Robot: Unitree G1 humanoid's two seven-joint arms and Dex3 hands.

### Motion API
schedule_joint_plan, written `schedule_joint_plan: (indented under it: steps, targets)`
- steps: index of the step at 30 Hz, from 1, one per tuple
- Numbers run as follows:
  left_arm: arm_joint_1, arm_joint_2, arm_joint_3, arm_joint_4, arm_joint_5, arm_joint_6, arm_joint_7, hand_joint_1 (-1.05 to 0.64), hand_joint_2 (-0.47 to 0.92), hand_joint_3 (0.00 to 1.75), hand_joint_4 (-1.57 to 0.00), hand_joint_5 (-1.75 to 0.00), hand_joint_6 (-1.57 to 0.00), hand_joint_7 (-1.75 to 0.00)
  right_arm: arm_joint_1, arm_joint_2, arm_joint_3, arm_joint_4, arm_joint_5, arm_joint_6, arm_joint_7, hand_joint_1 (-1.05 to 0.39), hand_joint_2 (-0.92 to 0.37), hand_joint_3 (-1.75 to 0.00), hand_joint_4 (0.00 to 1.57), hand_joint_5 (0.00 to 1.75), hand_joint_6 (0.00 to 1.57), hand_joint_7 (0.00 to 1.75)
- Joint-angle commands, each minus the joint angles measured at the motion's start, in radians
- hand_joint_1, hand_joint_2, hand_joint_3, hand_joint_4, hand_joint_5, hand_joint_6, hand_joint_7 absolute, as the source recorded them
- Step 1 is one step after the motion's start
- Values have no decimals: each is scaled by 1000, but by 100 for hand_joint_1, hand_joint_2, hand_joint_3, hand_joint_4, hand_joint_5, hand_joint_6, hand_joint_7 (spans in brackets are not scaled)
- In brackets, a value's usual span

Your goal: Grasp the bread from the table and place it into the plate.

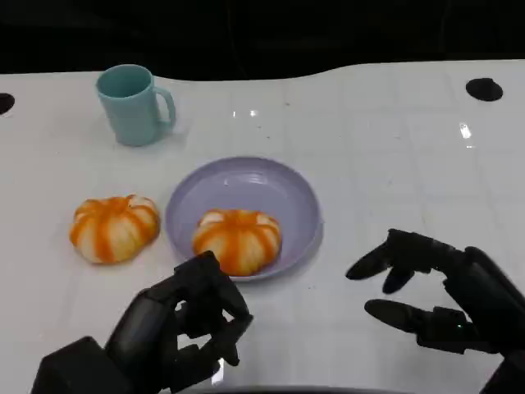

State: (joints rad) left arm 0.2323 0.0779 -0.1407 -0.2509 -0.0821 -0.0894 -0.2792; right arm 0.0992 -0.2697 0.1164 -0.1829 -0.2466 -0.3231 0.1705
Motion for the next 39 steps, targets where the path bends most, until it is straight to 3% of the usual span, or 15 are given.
schedule_joint_plan:
  steps: [1,12,13,14,17,19,28,39]
  targets:
    - [-14,15,19,22,-7,-24,-5,-55,92,47,-68,-175,-44,-174,36,1,-23,-36,2,12,-19,-39,-92,-25,61,166,62,128]
    - [-9,19,30,21,-23,-24,-13,-55,92,45,-68,-175,-44,-175,107,14,-31,-79,31,13,-19,-34,-91,-29,63,171,61,134]
    - [-7,20,31,21,-23,-26,-14,-55,92,44,-68,-175,-44,-175,115,15,-29,-81,32,14,-19,-31,-88,-35,62,171,61,132]
    - [-5,21,32,20,-23,-28,-16,-55,92,44,-68,-175,-44,-175,122,17,-27,-82,32,13,-20,-27,-72,-65,62,173,63,129]
    - [-1,22,36,16,-26,-26,-19,-54,92,44,-67,-175,-44,-175,132,23,-23,-70,33,2,-21,-20,-47,-112,64,174,65,129]
    - [2,24,37,17,-31,-31,-25,-53,92,44,-67,-175,-44,-174,140,25,-21,-71,27,7,-22,-19,-41,-121,65,175,66,130]
    - [15,38,30,-3,-29,-30,-21,-55,92,42,-67,-175,-44,-173,141,4,-21,-47,10,-21,-15,-10,-31,-139,69,175,71,140]
    - [27,45,23,-22,-23,-21,-18,-57,92,43,-65,-175,-45,-172,140,-4,-19,-37,-16,-35,-16,-15,-30,-140,69,175,73,141]
